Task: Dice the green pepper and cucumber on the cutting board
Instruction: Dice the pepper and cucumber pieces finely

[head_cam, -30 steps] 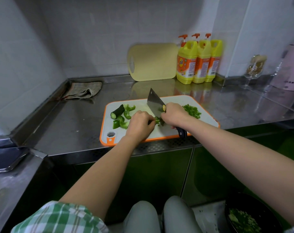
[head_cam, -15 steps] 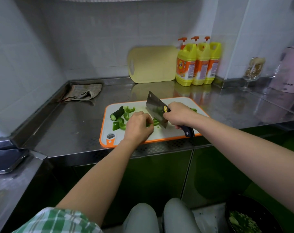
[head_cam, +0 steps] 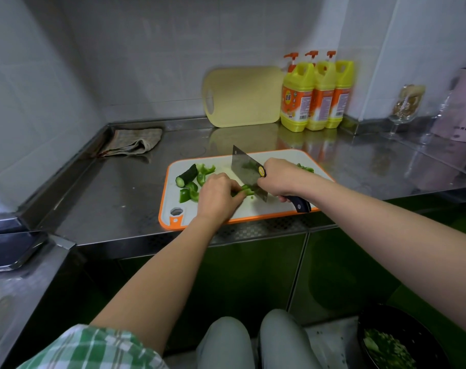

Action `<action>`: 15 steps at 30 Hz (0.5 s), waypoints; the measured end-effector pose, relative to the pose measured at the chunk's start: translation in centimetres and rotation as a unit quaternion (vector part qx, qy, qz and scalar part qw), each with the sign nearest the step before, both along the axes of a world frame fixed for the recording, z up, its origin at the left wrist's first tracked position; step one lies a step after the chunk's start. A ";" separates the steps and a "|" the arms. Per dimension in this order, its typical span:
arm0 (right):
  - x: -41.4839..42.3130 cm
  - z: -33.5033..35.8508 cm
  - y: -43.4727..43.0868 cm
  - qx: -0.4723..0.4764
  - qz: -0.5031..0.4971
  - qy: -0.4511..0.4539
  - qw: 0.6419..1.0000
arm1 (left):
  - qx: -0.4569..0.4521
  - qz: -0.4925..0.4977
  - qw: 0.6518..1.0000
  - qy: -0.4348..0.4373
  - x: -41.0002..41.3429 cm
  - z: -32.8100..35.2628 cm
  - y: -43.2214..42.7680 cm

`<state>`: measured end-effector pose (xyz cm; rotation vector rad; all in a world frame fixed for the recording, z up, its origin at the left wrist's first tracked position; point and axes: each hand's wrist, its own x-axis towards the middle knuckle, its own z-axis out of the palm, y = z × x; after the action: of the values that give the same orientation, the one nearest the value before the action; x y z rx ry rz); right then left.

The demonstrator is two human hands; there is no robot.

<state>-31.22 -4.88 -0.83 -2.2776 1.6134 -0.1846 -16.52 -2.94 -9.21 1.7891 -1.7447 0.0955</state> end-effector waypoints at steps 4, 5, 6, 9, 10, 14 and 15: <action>1.2 -0.8 -0.1 -0.032 -0.004 0.024 0.999 | -0.002 -0.003 1.000 0.004 0.0 -0.1 0.1; 1.4 -1.1 -0.1 -0.045 -0.007 0.024 0.999 | -0.004 -0.003 1.000 0.005 0.0 0.0 0.1; 1.6 -1.4 -0.2 -0.058 -0.011 0.020 0.998 | -0.006 -0.004 1.000 0.004 0.0 0.0 0.2; 1.3 -1.9 -0.8 -0.074 -0.018 -0.019 0.997 | -0.005 -0.006 1.000 -0.008 -0.1 0.2 0.4; 1.0 -1.9 -0.9 -0.075 -0.021 -0.036 0.996 | -0.005 -0.005 1.000 -0.009 -0.1 0.1 0.5; 0.2 -0.6 -0.8 -0.062 -0.018 -0.065 0.996 | -0.005 -0.005 1.000 -0.001 0.0 0.1 0.4; 0.1 -0.2 -0.6 -0.046 -0.012 -0.055 0.997 | -0.006 -0.005 1.000 0.001 -0.1 0.1 0.3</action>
<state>-31.12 -5.52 -1.05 -2.2739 1.6063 -0.3920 -16.57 -2.61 -9.11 1.7713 -1.7485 0.1001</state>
